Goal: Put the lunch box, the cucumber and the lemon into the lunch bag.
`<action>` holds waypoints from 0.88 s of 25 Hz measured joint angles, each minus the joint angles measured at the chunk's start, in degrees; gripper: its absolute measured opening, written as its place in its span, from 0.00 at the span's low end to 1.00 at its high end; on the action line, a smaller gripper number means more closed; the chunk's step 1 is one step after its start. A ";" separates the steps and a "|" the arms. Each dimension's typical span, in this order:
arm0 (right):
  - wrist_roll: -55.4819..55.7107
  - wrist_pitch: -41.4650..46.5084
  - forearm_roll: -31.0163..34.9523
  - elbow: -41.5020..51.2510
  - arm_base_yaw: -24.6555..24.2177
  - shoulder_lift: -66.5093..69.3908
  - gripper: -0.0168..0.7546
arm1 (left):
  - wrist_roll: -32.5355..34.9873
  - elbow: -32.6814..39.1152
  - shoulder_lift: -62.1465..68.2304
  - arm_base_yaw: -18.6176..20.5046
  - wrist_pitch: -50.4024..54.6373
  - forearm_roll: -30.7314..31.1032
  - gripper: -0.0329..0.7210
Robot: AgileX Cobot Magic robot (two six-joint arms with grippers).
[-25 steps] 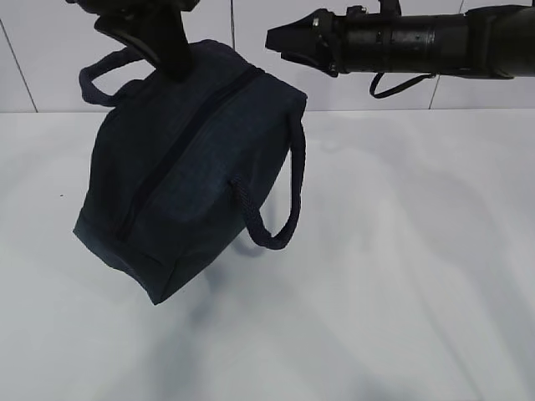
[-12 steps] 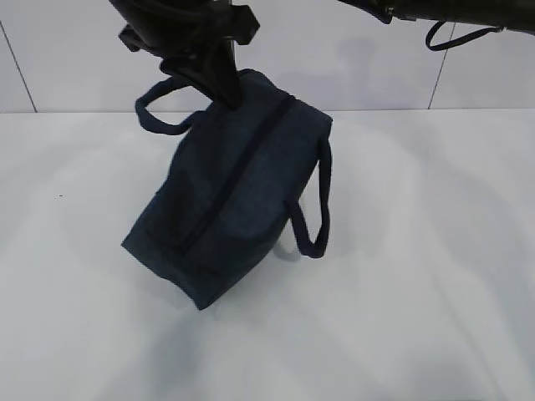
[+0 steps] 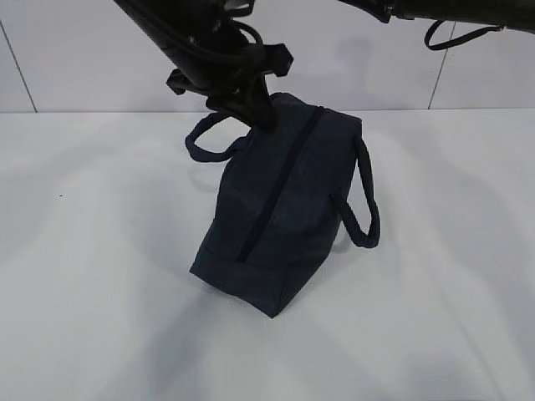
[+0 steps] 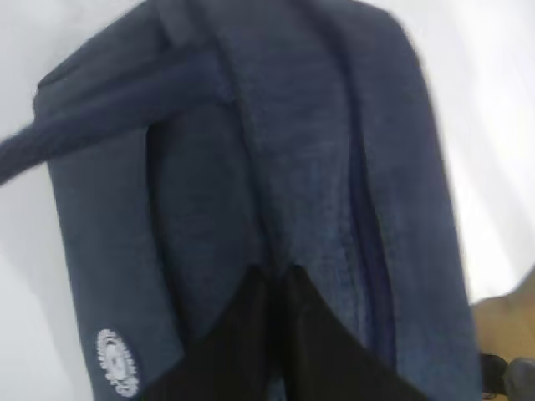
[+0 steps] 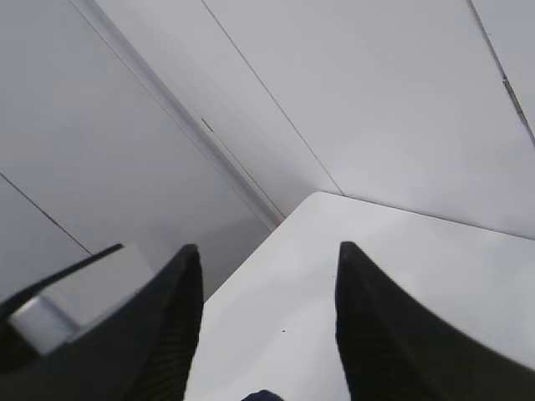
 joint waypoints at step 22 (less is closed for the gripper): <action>3.14 1.28 -0.10 0.00 0.00 -0.14 0.52 | 0.10 -0.21 -2.58 2.19 -0.26 14.04 0.47</action>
